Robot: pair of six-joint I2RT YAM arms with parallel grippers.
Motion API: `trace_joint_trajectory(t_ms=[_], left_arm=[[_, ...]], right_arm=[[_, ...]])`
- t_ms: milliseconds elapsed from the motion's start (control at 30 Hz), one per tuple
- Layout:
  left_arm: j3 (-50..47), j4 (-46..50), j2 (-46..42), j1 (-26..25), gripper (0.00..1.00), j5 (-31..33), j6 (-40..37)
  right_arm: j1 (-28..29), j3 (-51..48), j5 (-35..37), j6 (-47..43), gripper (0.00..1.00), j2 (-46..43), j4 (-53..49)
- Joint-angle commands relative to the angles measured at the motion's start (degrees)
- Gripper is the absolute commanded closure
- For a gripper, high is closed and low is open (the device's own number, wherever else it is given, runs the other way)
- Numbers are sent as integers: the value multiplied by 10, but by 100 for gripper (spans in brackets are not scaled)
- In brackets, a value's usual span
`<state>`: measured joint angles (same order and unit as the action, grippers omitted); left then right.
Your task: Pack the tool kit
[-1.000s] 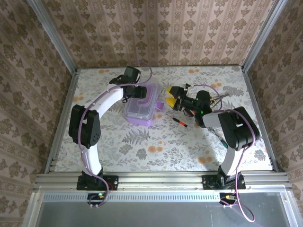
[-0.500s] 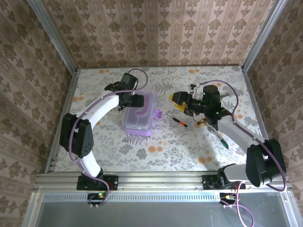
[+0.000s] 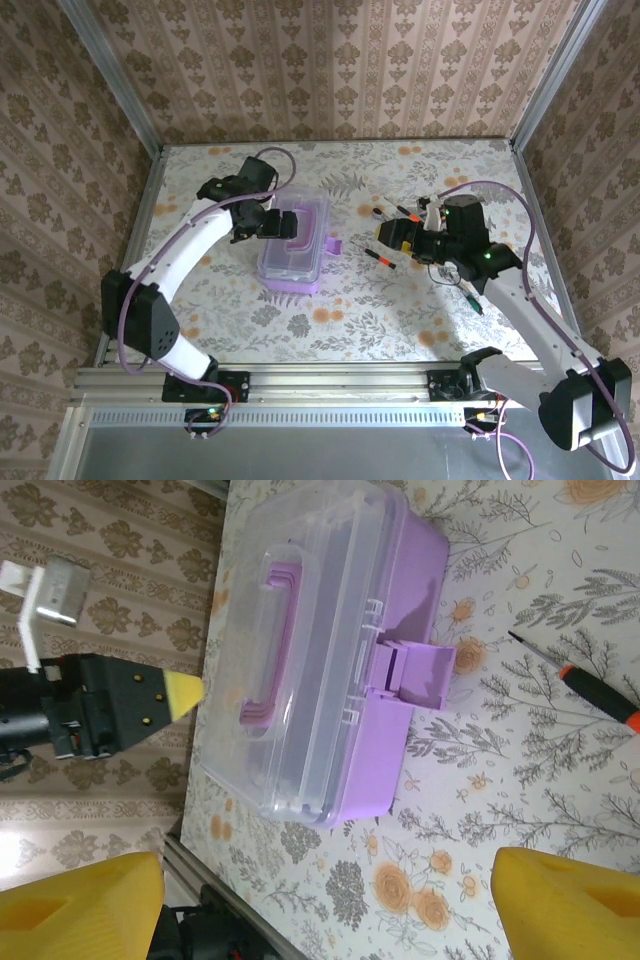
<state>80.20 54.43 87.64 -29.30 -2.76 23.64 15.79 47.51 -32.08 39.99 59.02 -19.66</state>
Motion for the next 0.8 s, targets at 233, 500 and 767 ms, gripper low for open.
trace_joint_trajectory(t_ms=[233, 500, 767], left_arm=[[41, 17, 66, -3, 9, -19, -24], [41, -6, 108, 14, 14, -28, -32], [0, -33, 102, 16, 20, -46, -36]], right_arm=[[12, -44, -48, 49, 14, -5, 29], [41, -32, -20, 68, 14, -9, 36], [42, -51, -17, 74, 14, 7, 49]])
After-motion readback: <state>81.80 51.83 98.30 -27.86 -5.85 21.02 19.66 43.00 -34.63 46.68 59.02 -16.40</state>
